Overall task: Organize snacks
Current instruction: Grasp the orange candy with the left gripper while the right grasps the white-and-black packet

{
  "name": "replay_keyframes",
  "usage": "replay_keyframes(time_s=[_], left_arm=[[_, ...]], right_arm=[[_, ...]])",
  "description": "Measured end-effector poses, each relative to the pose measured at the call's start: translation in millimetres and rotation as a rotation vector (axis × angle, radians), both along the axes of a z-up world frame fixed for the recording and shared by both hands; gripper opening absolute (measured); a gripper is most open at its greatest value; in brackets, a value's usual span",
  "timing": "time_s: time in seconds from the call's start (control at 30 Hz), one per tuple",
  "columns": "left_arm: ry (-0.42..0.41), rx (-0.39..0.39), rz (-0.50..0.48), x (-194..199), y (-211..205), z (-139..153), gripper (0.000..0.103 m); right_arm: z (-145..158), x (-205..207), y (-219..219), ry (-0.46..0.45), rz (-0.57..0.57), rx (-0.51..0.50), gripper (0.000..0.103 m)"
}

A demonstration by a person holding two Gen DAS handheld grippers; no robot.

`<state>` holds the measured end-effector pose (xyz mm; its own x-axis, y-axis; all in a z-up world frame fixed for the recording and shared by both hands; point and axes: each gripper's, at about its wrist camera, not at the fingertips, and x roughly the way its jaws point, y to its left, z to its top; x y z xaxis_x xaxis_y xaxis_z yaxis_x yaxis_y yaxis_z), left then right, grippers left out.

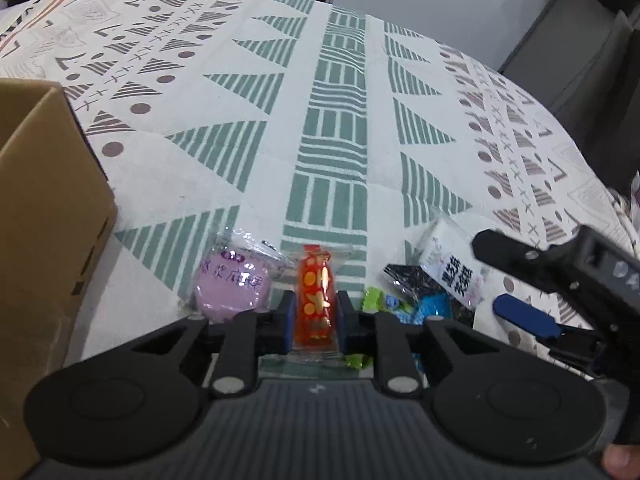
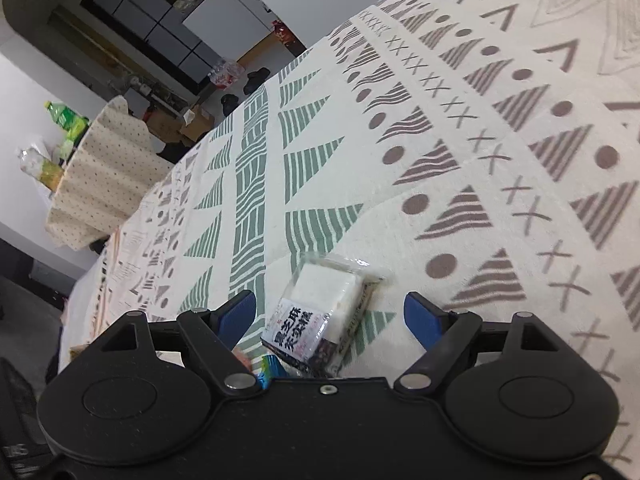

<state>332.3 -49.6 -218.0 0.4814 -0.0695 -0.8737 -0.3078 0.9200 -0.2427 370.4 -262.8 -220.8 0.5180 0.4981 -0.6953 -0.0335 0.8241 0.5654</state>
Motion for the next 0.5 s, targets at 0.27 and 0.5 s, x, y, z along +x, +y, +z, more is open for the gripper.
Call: replay_keyframes(time_s=[0.27,0.5], left_arm=[[-0.023,0.010,0.021,-3,8,7,0.018],[-0.050,0.001,0.034,-10,12,23,0.018]], right_arm=[[-5,3,11,0.014,0.014,-0.044,0.036],[8,-12,2,-0.007,0.001,-0.040,0.022]])
